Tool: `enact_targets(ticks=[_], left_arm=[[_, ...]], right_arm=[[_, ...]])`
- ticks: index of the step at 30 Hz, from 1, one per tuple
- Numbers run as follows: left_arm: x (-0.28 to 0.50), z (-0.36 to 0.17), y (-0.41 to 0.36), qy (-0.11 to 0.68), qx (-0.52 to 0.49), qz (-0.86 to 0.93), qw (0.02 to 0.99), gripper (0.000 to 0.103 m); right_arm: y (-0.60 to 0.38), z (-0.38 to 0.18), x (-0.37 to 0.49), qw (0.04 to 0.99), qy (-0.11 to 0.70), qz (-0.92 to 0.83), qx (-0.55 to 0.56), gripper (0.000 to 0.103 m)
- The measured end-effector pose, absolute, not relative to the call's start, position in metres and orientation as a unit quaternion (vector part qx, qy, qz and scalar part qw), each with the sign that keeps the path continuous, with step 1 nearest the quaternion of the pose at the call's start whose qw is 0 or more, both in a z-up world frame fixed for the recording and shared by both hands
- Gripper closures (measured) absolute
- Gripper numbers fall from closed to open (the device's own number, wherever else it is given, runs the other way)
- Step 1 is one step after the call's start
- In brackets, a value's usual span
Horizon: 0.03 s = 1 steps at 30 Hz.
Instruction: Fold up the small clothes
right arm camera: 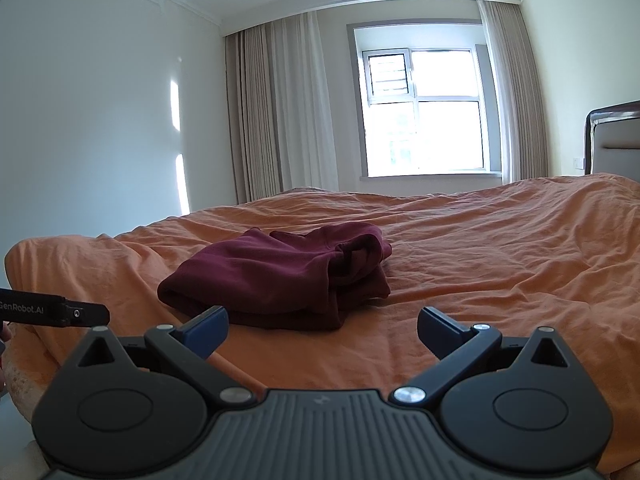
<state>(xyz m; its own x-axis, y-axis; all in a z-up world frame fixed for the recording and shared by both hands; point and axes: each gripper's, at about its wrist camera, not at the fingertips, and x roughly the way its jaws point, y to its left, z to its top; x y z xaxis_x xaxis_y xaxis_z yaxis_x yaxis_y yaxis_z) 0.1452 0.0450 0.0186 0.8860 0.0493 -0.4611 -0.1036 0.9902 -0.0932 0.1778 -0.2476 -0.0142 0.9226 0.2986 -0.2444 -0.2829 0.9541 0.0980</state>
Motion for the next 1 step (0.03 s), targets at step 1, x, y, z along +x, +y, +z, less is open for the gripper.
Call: enact_targets(ticks=[1], left_arm=[[0.1461, 0.0181, 0.0451, 0.237, -0.057, 0.039, 0.969, 0.001]], right_arm=[[-0.2476, -0.0152, 0.1798, 0.98, 0.132, 0.149, 0.031, 0.0]])
